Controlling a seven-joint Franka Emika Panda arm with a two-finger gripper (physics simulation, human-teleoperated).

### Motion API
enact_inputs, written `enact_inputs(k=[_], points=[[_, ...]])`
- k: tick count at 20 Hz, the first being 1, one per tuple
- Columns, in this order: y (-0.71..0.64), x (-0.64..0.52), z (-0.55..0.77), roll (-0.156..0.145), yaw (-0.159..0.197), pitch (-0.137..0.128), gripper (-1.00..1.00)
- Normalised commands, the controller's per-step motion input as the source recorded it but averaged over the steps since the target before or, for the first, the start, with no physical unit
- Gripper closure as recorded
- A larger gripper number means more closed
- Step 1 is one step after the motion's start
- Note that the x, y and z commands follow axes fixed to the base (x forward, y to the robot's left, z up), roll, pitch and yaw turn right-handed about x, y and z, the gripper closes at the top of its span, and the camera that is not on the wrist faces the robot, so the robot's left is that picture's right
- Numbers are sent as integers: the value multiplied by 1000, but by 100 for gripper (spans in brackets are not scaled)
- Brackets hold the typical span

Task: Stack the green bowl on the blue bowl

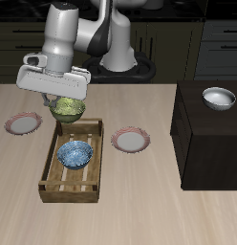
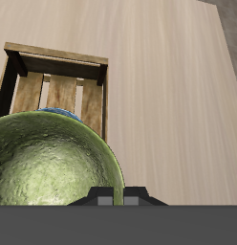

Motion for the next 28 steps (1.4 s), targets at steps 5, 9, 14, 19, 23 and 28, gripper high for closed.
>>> enact_inputs(k=[5,9,14,19,23,28], points=[[-125,276,-271,-34,0,32,100],[24,214,-276,-10,10,43,100],[137,196,-269,12,33,31,100],[66,158,-275,-10,16,41,100],[-34,65,-248,-33,35,54,100],[292,-109,-134,53,17,34,-100]])
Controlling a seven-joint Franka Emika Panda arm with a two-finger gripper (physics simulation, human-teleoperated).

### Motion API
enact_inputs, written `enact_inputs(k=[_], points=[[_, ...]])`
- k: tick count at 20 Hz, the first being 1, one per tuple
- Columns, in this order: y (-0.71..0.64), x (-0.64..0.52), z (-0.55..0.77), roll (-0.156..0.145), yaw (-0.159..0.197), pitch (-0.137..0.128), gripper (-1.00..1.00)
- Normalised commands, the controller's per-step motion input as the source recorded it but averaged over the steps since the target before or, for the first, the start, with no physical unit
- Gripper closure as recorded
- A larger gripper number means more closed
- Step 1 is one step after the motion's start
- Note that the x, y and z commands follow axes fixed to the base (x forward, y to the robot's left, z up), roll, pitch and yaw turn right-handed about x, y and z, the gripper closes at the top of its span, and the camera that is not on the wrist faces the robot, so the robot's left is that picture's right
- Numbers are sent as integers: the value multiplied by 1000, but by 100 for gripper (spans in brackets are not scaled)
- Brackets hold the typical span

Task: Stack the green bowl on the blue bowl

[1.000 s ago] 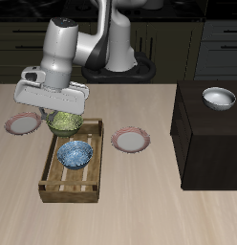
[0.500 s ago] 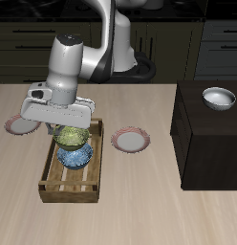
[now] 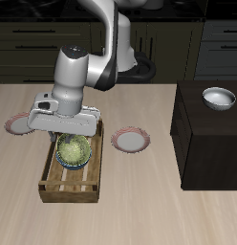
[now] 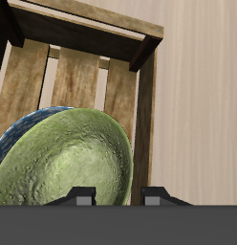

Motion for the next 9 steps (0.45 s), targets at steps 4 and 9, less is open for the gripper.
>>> enact_inputs(k=[4,9], points=[[265,-148,146,63,-11,-16,-100],[262,-192,360,49,14,-67,-100]])
